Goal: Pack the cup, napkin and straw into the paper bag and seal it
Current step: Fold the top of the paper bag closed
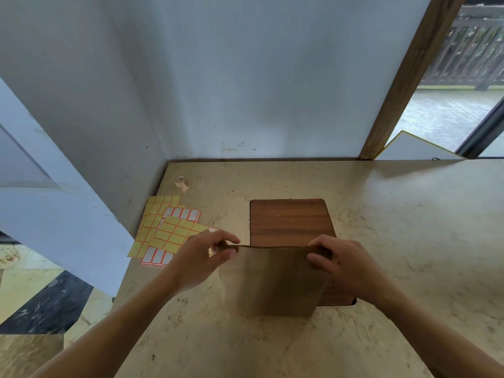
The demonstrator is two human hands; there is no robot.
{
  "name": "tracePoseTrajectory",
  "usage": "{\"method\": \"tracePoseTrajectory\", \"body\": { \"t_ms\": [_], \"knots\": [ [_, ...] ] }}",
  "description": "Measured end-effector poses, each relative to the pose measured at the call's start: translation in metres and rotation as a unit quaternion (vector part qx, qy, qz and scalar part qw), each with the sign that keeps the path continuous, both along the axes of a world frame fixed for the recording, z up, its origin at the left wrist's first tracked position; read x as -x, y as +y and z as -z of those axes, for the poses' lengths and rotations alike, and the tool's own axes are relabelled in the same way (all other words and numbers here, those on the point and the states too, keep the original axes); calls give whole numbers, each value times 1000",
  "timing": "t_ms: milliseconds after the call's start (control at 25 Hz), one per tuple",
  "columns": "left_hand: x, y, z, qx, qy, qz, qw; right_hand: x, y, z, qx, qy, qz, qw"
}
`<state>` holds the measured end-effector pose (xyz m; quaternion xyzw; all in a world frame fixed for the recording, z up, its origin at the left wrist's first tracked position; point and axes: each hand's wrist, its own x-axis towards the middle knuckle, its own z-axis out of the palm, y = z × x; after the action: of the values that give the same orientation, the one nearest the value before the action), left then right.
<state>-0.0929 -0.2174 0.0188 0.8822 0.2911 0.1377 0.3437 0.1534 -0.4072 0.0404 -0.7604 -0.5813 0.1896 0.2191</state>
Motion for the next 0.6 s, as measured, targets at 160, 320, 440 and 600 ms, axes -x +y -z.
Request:
{"method": "tracePoseTrajectory", "body": {
  "t_ms": [160,320,440,600],
  "knots": [
    [-6,-8,13,18,-7,-21,1000,2,3,15,-17,-26,23,999],
    [-12,-12,29,-114,18,1,993,15,-1,28,-66,-224,-6,972],
    [-16,-16,32,-188,15,13,982,25,-1,33,-72,-248,-35,965],
    [-20,-28,31,-234,48,88,967,37,5,38,-67,-245,-59,966]
  ]
}}
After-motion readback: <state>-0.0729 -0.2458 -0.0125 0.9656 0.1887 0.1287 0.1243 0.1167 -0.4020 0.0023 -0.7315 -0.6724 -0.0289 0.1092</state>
